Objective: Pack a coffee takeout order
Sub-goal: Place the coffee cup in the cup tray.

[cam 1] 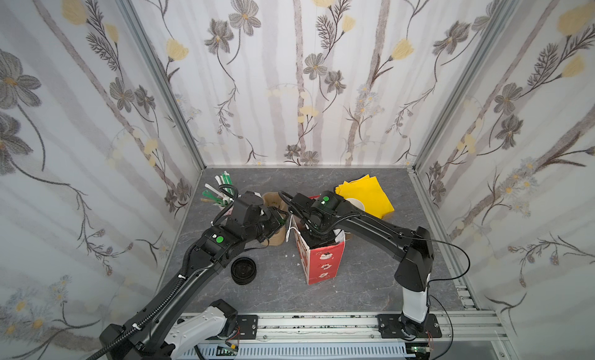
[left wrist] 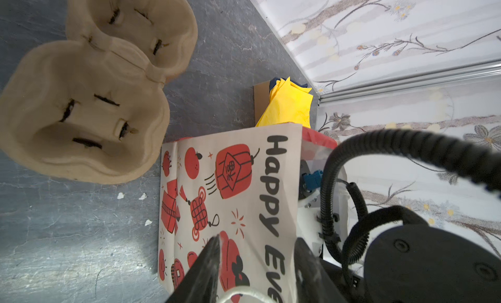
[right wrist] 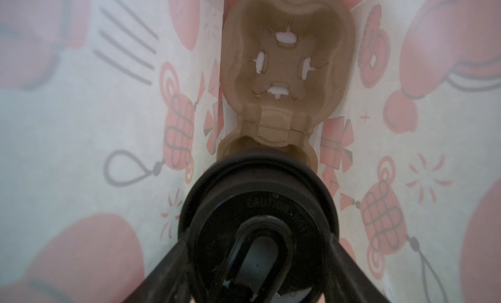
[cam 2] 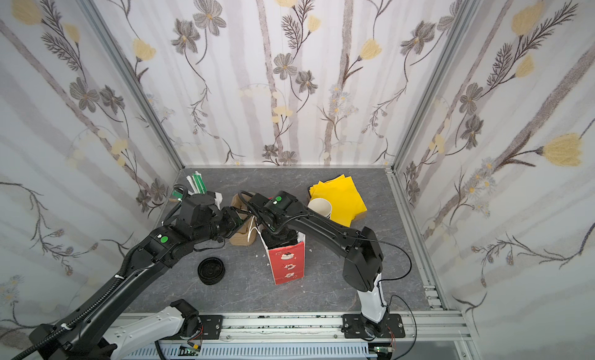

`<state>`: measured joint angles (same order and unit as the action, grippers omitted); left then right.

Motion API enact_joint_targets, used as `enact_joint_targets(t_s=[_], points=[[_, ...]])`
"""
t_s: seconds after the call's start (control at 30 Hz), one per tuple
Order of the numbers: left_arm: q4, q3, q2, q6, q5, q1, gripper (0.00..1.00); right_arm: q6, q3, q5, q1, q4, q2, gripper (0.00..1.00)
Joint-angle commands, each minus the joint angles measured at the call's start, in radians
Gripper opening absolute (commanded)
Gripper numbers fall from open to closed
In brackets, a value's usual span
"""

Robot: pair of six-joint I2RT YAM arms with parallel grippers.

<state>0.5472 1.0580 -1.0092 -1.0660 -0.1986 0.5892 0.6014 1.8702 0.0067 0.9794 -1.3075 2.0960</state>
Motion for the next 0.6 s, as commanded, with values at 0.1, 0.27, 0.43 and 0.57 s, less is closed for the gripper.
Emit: enact_joint_targets(t_s=[0.1, 0.27, 0.43, 0.57], points=[[-0.081, 0.013, -0.019, -0.028, -0.103, 0.007, 0.52, 0.006, -0.006, -0.001, 0.002, 0.031, 0.004, 0.56], [-0.089, -0.011, -0.060, -0.039, -0.093, 0.009, 0.49, 0.009, -0.009, -0.002, 0.003, 0.036, 0.004, 0.56], [-0.111, -0.010, -0.085, -0.038, -0.091, 0.010, 0.36, 0.009, -0.012, -0.005, 0.006, 0.042, 0.006, 0.56], [-0.115, -0.029, -0.085, -0.040, -0.087, 0.010, 0.23, 0.009, -0.017, -0.003, 0.005, 0.046, 0.004, 0.56]])
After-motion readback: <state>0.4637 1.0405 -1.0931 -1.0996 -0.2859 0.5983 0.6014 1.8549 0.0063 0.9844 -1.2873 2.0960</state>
